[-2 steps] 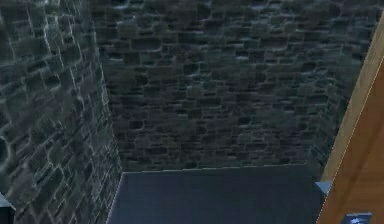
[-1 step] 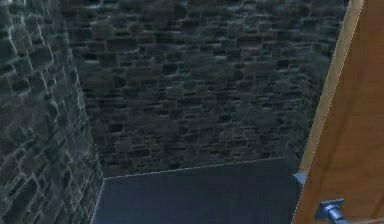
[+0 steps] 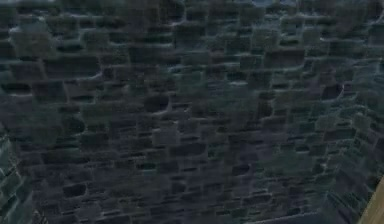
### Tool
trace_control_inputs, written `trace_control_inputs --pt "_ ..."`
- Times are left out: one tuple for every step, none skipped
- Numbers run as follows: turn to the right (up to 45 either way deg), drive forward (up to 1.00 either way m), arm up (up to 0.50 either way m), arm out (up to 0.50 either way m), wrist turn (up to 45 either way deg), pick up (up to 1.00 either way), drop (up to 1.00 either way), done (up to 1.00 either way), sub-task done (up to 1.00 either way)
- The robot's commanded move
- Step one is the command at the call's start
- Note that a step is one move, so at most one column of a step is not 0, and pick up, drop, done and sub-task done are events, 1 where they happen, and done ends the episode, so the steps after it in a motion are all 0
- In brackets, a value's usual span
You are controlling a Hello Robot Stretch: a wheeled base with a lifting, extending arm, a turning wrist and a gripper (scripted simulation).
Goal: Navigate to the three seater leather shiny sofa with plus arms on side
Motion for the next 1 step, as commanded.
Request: trace_control_inputs --pt "36.0 0.0 0.0 0.0 0.0 0.0 0.0 0.0 0.0"
